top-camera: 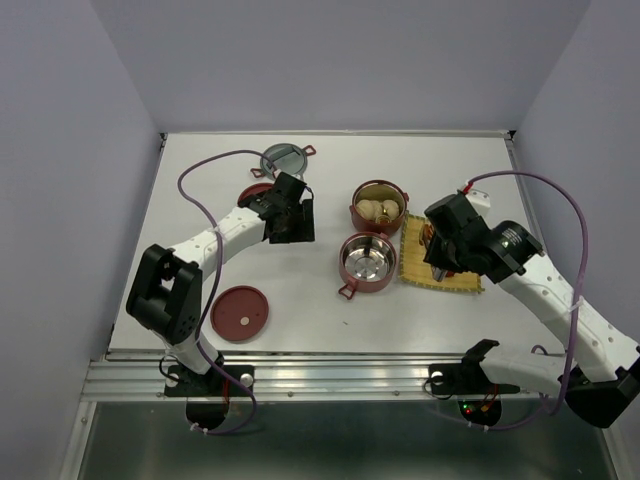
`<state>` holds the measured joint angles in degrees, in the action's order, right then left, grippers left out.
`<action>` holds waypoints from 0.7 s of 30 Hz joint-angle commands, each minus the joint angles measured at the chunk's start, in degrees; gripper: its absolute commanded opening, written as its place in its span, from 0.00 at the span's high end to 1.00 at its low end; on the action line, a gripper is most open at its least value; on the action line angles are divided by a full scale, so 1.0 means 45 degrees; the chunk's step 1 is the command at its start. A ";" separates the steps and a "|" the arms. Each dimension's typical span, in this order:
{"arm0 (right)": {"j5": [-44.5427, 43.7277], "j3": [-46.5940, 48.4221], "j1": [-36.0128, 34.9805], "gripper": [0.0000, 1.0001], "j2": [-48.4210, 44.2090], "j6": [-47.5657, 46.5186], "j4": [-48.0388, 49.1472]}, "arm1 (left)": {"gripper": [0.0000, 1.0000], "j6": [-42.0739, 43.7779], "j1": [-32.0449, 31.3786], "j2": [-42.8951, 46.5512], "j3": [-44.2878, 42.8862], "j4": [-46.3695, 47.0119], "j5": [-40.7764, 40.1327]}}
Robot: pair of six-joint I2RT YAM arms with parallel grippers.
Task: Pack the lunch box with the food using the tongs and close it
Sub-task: Place the fake food in the packing box.
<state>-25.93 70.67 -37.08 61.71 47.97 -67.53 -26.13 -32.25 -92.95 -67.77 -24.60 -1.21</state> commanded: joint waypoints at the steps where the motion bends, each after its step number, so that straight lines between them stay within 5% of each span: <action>1: -0.0448 0.0681 0.0115 0.99 -0.0199 -0.0288 -0.0150 | 0.30 0.0240 0.0077 0.0069 -0.0565 -0.0295 -0.0297; 21: 0.0430 0.2361 0.0115 0.99 -0.0257 -0.1360 -0.0483 | 0.30 0.0572 0.0155 -0.1335 -0.1699 -0.0510 0.0288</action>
<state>-25.54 78.70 -37.08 61.71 44.38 -70.61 -25.08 -31.75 -96.75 -72.99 -26.00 -1.50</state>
